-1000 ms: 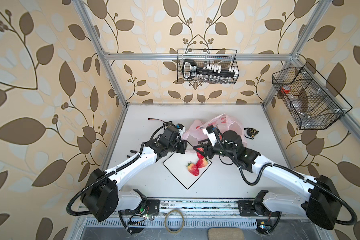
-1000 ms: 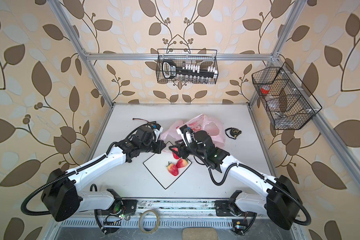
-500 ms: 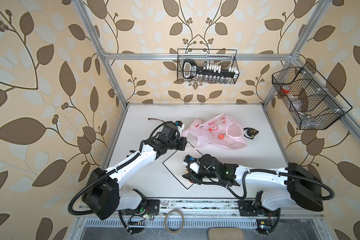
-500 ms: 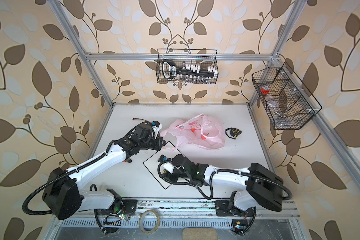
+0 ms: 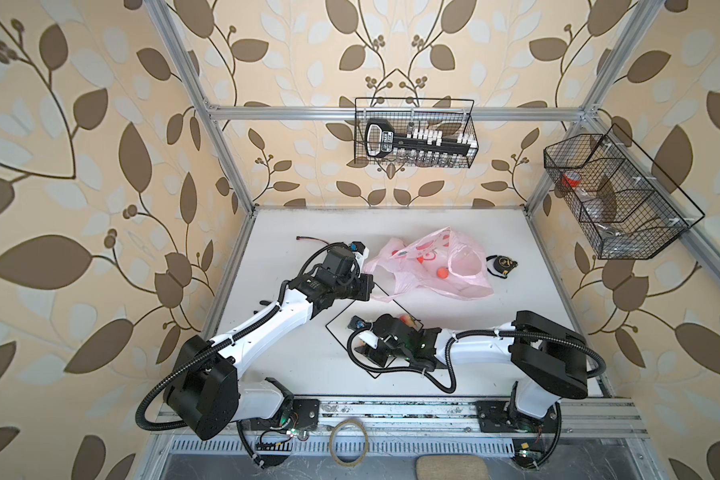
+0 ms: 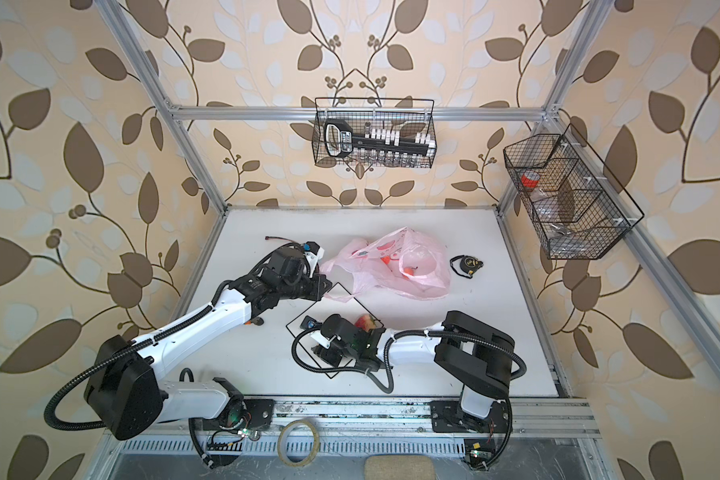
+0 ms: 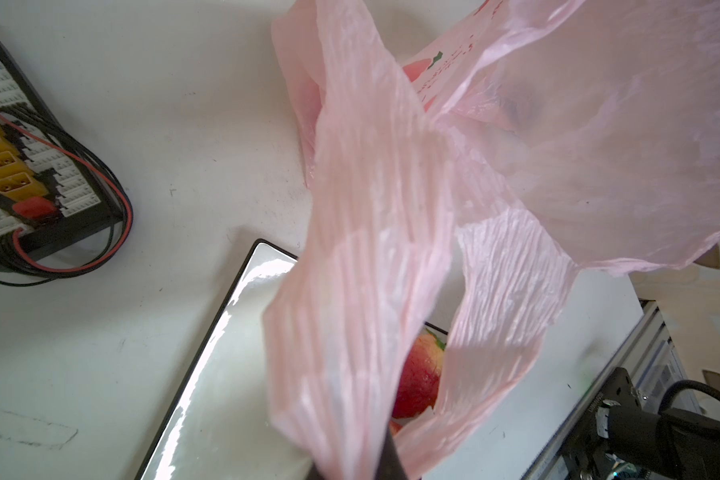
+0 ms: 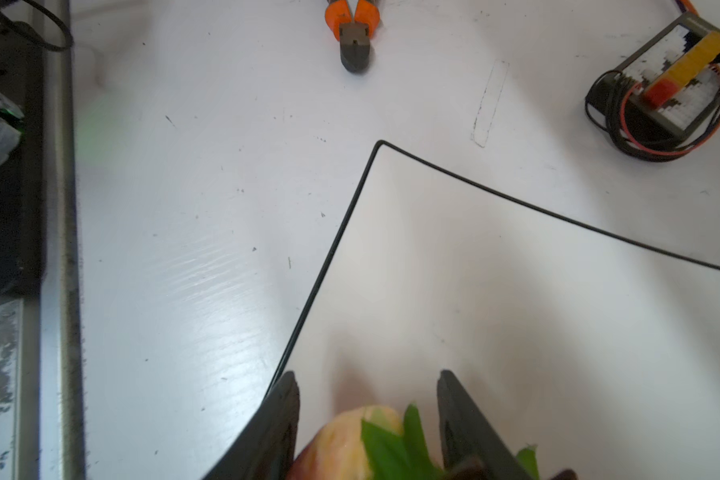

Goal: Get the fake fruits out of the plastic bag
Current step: 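Lower the strawberry over the board and open the right gripper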

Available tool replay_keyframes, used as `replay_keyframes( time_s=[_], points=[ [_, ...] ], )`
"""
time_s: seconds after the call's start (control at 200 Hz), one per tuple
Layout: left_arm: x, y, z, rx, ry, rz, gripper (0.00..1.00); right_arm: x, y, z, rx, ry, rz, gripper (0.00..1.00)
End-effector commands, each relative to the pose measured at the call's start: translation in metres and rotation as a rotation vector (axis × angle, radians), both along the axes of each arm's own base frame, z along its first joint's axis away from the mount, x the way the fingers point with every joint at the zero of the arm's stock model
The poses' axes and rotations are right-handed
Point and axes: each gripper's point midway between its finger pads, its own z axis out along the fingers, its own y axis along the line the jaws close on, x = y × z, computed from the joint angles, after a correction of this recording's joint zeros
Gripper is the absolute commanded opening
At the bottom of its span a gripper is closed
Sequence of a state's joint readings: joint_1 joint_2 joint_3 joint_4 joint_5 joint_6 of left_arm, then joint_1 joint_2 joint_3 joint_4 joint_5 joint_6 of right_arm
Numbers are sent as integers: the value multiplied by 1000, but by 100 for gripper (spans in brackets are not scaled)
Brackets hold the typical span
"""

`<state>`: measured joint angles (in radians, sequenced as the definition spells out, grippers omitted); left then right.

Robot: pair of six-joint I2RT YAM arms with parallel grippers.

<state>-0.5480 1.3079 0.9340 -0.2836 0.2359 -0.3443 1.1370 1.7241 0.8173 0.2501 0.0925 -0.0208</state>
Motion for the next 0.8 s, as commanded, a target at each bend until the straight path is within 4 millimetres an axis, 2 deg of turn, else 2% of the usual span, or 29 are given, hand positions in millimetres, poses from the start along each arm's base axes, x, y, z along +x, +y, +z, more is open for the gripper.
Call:
replay_keyframes(
  time_s=[0.0, 0.305, 0.465, 0.645, 0.795],
  points=[
    [3, -2, 21, -45, -49, -5, 0, 5, 1, -2, -18, -45, -14, 45],
    [3, -3, 21, -49, -46, -9, 0, -8, 5, 19, 34, -69, 30, 66],
    [3, -4, 22, -53, -45, -13, 0, -17, 4, 29, 40, -88, 47, 70],
    [2, -3, 23, -50, -48, -11, 0, -33, 0, 66, 137, -81, 72, 67],
    [2, -3, 26, -55, -53, -13, 0, -40, -21, 103, 233, -90, 42, 64]
  ],
)
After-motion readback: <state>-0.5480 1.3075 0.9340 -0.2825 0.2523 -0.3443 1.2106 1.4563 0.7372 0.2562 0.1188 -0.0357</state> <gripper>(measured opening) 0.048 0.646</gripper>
